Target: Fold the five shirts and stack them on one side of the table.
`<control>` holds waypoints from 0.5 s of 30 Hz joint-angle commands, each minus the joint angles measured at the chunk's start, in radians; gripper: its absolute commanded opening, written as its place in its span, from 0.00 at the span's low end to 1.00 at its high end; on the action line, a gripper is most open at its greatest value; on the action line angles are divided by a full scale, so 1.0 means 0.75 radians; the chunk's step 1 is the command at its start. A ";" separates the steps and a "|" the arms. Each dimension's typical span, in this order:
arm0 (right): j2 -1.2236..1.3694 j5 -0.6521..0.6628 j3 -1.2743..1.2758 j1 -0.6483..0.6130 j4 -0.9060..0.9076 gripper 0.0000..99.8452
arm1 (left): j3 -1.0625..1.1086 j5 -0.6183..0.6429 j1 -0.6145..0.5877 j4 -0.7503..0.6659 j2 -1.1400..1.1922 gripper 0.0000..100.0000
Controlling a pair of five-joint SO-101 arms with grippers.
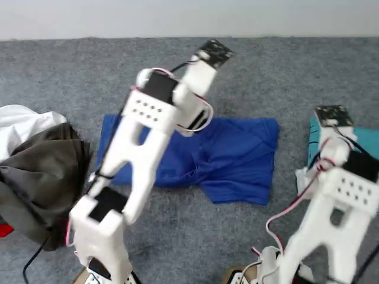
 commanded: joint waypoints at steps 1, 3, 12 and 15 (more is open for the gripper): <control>0.126 -0.031 -0.117 -0.111 -0.048 0.01 | 0.107 0.012 -0.090 0.023 -0.309 0.14; 0.191 -0.031 -0.155 -0.181 -0.052 0.01 | 0.167 0.006 -0.133 0.023 -0.436 0.14; 0.463 -0.176 -0.272 -0.416 -0.052 0.15 | 0.377 0.004 -0.291 0.023 -0.798 0.14; 0.566 -0.274 -0.329 -0.482 -0.052 0.20 | 0.447 0.004 -0.338 0.023 -0.847 0.14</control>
